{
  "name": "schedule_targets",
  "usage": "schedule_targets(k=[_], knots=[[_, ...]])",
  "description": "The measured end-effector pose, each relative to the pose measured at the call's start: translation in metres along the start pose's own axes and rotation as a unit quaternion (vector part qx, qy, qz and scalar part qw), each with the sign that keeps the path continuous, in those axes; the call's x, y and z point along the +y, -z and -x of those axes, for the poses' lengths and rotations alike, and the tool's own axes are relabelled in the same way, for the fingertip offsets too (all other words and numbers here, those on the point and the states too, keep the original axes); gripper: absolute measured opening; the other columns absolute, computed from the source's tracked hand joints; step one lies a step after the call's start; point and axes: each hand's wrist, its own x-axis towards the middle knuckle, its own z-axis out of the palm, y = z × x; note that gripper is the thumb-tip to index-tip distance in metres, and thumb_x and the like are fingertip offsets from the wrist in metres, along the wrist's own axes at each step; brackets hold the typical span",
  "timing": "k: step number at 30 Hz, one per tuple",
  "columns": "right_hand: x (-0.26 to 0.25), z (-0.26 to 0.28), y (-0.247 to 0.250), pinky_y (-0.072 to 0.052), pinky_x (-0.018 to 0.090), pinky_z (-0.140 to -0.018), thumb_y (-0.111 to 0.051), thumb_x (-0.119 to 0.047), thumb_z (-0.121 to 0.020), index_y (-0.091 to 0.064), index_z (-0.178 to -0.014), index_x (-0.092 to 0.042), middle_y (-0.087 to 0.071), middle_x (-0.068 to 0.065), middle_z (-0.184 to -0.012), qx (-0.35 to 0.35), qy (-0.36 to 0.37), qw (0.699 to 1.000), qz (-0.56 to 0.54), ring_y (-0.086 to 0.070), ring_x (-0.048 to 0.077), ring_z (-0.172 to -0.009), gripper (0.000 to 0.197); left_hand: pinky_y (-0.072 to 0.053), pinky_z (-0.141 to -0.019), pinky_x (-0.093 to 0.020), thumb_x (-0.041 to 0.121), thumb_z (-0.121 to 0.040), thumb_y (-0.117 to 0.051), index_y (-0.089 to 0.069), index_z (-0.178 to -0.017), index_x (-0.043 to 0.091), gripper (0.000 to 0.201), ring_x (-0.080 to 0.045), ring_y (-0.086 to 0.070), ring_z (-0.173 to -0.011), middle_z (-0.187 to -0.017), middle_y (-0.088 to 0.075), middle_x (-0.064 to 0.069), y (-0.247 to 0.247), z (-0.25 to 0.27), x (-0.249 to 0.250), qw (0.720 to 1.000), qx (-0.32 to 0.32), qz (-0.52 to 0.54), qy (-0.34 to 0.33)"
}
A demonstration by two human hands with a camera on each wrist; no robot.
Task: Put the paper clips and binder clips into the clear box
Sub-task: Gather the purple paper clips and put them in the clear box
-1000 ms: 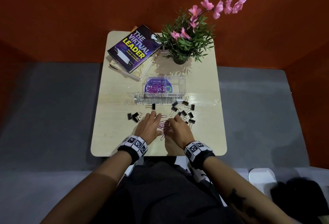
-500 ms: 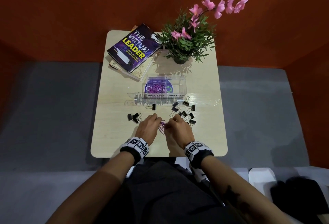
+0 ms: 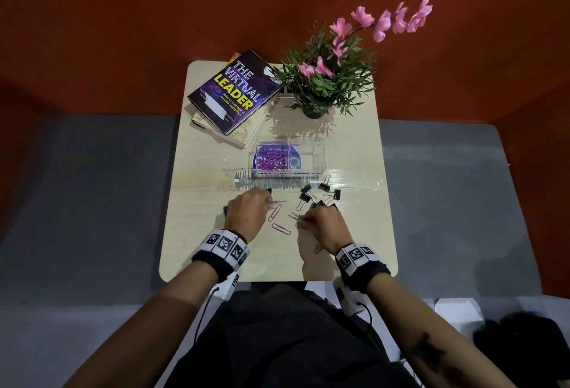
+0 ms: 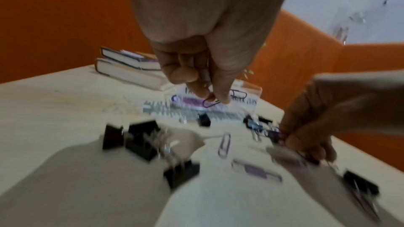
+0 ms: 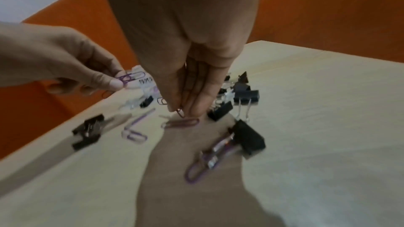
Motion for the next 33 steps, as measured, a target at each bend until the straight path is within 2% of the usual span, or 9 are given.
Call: schedule_targets(k=[3,6,10,14,18,21,25,29,33], knots=[[-0.008,-0.002,0.019,-0.052,0.028,-0.066,-0.071,-0.013,-0.081,-0.075,-0.077,-0.011,-0.074,0.007,-0.073,0.052,-0.014,0.997,-0.057,-0.066,0.018,-0.068,0.007,-0.053,-0.066,-0.035,0.019,-0.088,-0.066,-0.068,-0.087,0.013,0.006,-0.02,-0.062,-0.074,-0.091,-0.069,-0.002,0.028,-0.019,0.007,0.996,0.081,0.04,0.0],[-0.027,-0.015,0.042,-0.054,0.025,-0.066,-0.072,-0.01,-0.08,-0.076,-0.075,-0.014,-0.074,0.002,-0.069,0.097,-0.02,0.989,-0.106,-0.065,0.012,-0.061,0.007,-0.049,-0.066,-0.031,0.022,-0.088,-0.067,-0.068,-0.088,0.014,0.008,-0.022,-0.061,-0.074,-0.091,-0.07,-0.004,0.044,-0.051,0.014,0.991,0.125,0.042,0.022],[-0.057,-0.049,0.064,-0.054,0.026,-0.068,-0.071,-0.011,-0.079,-0.076,-0.074,-0.014,-0.074,0.005,-0.07,0.144,-0.028,0.982,-0.121,-0.067,0.017,-0.068,0.007,-0.049,-0.068,-0.032,0.026,-0.088,-0.068,-0.073,-0.086,0.015,0.012,-0.026,-0.065,-0.08,-0.091,-0.072,-0.007,0.042,-0.079,0.023,0.994,0.069,0.039,0.074],[-0.079,-0.086,0.066,-0.049,0.025,-0.069,-0.071,-0.011,-0.08,-0.075,-0.071,-0.01,-0.07,0.008,-0.066,0.127,-0.029,0.988,-0.077,-0.062,0.02,-0.065,0.01,-0.051,-0.075,-0.039,0.017,-0.09,-0.065,-0.073,-0.099,0.015,0.013,-0.033,-0.064,-0.091,-0.104,-0.068,-0.012,0.037,-0.068,0.015,0.99,0.089,0.057,0.089],[-0.09,-0.106,0.057,-0.058,0.037,-0.067,-0.072,-0.013,-0.077,-0.073,-0.068,-0.007,-0.07,0.014,-0.068,0.077,-0.023,0.997,-0.015,-0.065,0.028,-0.065,0.011,-0.048,-0.07,-0.038,0.006,-0.09,-0.058,-0.071,-0.101,0.014,0.019,-0.033,-0.063,-0.089,-0.102,-0.067,-0.012,0.027,-0.034,0.004,0.987,0.132,0.045,0.076],[-0.087,-0.099,0.057,-0.055,0.035,-0.064,-0.068,-0.011,-0.079,-0.066,-0.063,-0.012,-0.07,0.014,-0.07,0.087,0.001,0.996,0.018,-0.063,0.03,-0.066,0.016,-0.051,-0.071,-0.037,0.007,-0.089,-0.058,-0.072,-0.099,0.015,0.019,-0.03,-0.064,-0.09,-0.104,-0.068,-0.008,0.012,-0.012,-0.004,0.993,0.104,0.038,0.045],[-0.062,-0.062,0.038,-0.055,0.03,-0.059,-0.059,-0.003,-0.077,-0.072,-0.067,-0.014,-0.071,0.006,-0.067,0.083,0.019,0.995,0.045,-0.062,0.023,-0.061,0.019,-0.052,-0.065,-0.039,0.013,-0.09,-0.056,-0.07,-0.098,0.017,0.016,-0.028,-0.061,-0.092,-0.099,-0.064,-0.006,-0.009,0.005,-0.008,0.999,0.003,-0.024,-0.032],[-0.042,-0.016,0.0,-0.053,0.033,-0.061,-0.064,-0.015,-0.08,-0.072,-0.074,-0.014,-0.07,0.01,-0.072,-0.015,0.033,0.997,0.072,-0.064,0.028,-0.068,0.011,-0.05,-0.051,-0.036,0.005,-0.082,-0.063,-0.068,-0.099,0.021,0.024,-0.026,-0.058,-0.086,-0.088,-0.058,-0.003,-0.026,0.009,-0.011,0.988,-0.034,-0.098,-0.116],[-0.037,0.005,-0.028,-0.041,0.033,-0.057,-0.062,-0.025,-0.086,-0.067,-0.086,-0.012,-0.061,0.011,-0.082,-0.027,0.065,0.991,0.112,-0.062,0.035,-0.072,0.014,-0.047,-0.049,-0.034,0.011,-0.078,-0.072,-0.069,-0.086,0.016,0.01,-0.025,-0.058,-0.082,-0.084,-0.063,-0.002,-0.035,0.012,-0.014,0.976,-0.028,-0.169,-0.132]])
